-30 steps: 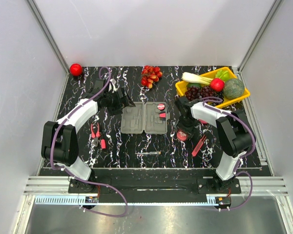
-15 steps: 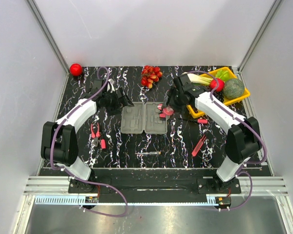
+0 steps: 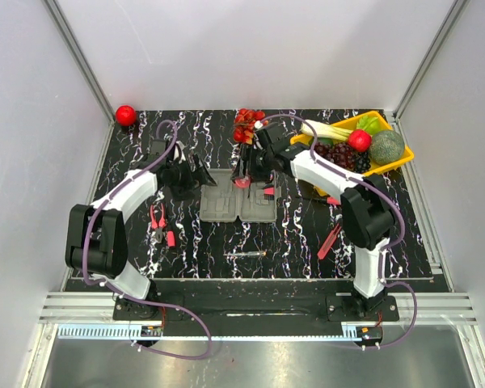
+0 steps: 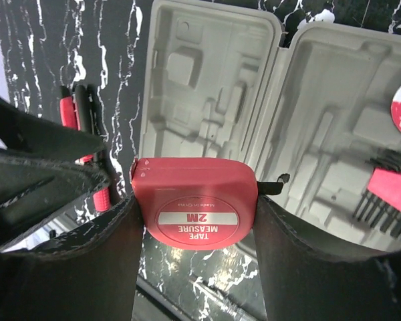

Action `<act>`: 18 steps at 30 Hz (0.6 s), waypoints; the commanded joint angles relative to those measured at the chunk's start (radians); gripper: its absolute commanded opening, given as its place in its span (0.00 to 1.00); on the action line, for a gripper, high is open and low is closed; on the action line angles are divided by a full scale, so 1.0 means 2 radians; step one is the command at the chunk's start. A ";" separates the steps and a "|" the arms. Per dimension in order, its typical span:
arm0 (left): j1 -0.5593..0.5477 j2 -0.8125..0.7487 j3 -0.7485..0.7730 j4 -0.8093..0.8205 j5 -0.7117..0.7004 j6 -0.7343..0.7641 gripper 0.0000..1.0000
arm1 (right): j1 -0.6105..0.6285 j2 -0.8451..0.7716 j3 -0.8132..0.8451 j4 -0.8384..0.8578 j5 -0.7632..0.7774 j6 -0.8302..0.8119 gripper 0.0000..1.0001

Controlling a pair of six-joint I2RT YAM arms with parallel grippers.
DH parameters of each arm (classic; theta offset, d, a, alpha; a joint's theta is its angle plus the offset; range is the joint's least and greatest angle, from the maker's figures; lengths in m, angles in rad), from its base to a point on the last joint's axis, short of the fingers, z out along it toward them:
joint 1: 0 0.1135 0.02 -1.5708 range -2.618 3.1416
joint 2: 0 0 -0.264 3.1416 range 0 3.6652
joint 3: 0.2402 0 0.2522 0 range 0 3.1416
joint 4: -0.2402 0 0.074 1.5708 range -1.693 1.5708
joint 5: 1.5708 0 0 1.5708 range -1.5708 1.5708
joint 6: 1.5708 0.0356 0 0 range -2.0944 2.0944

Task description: Pack the tool kit

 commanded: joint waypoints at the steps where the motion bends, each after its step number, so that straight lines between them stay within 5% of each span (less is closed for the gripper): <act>1: 0.007 -0.015 -0.017 0.001 -0.027 0.005 0.99 | 0.000 0.019 0.023 0.059 -0.019 -0.022 0.39; 6: 0.008 0.001 -0.028 -0.002 -0.042 0.006 0.98 | 0.000 0.015 -0.017 0.066 -0.019 -0.020 0.38; 18: 0.009 0.041 -0.047 0.004 -0.019 -0.012 0.77 | 0.000 -0.039 -0.107 0.015 0.011 -0.031 0.34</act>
